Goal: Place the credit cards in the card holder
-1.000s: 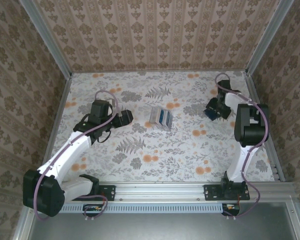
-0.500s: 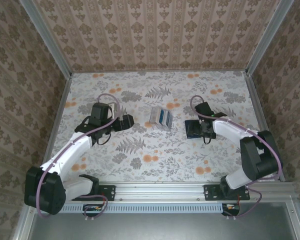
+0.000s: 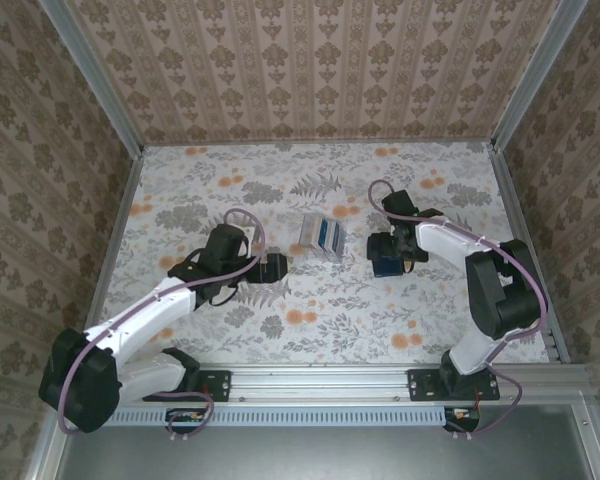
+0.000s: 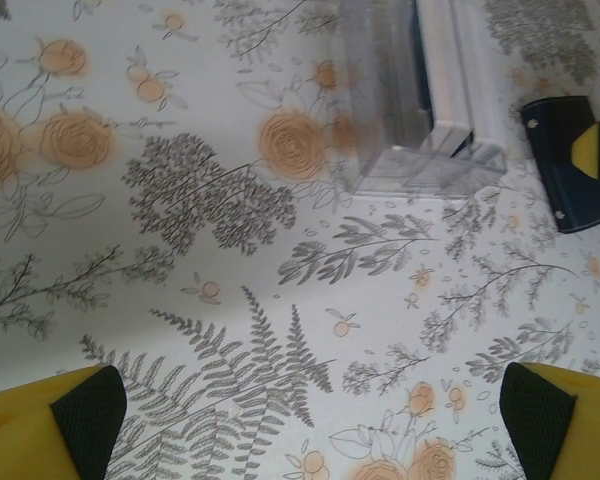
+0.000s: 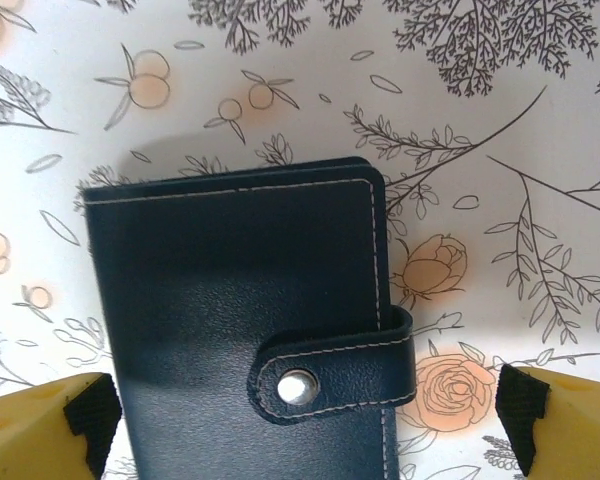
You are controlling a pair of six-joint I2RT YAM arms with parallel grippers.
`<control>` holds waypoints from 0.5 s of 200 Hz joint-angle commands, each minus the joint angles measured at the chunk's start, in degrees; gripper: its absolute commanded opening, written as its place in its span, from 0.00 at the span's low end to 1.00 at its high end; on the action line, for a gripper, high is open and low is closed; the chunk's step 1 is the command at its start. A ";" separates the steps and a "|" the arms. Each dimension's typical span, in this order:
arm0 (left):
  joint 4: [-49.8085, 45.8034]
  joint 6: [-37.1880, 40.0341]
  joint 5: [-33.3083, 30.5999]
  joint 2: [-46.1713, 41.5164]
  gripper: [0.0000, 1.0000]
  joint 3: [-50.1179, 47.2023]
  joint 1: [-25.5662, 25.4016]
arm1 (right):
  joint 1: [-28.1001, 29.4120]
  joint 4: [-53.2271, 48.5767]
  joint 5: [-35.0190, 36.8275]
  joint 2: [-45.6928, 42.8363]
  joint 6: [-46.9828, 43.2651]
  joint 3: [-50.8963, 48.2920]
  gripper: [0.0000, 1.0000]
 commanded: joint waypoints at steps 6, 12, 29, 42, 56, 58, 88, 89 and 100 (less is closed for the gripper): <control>4.15 -1.72 -0.77 -1.82 1.00 -2.25 -0.10 | 0.62 -3.69 3.29 2.29 -2.32 0.67 0.99; 5.88 -1.50 0.43 -2.18 1.00 -2.85 -0.17 | 0.69 -3.29 1.90 2.38 -2.21 0.28 0.98; 9.25 -1.46 1.64 -2.84 1.00 -4.67 -0.19 | 1.04 -1.03 -2.18 2.18 -2.63 -1.12 0.94; 9.24 -1.80 0.67 -2.75 1.00 -5.05 -0.08 | 1.28 -1.73 -4.17 2.73 -3.42 -0.79 0.90; 7.45 -3.08 -0.04 -2.69 1.00 -4.14 -0.10 | 1.87 -3.27 -5.54 2.75 -4.33 -0.18 0.88; 7.29 -3.14 0.06 -2.73 1.00 -3.97 -0.10 | 1.97 -3.56 -5.56 2.67 -4.34 -0.10 0.88; 8.63 -3.32 1.89 -2.38 1.00 -3.96 -0.46 | 4.73 -6.94 -6.73 2.11 -4.99 1.29 0.86; 8.64 -3.37 1.89 -2.35 1.00 -3.97 -0.46 | 4.88 -7.03 -6.85 2.08 -4.93 1.40 0.86; 8.09 -4.00 1.92 -1.32 1.00 -3.89 -0.45 | 6.56 -8.16 -9.33 1.82 -4.17 1.74 0.85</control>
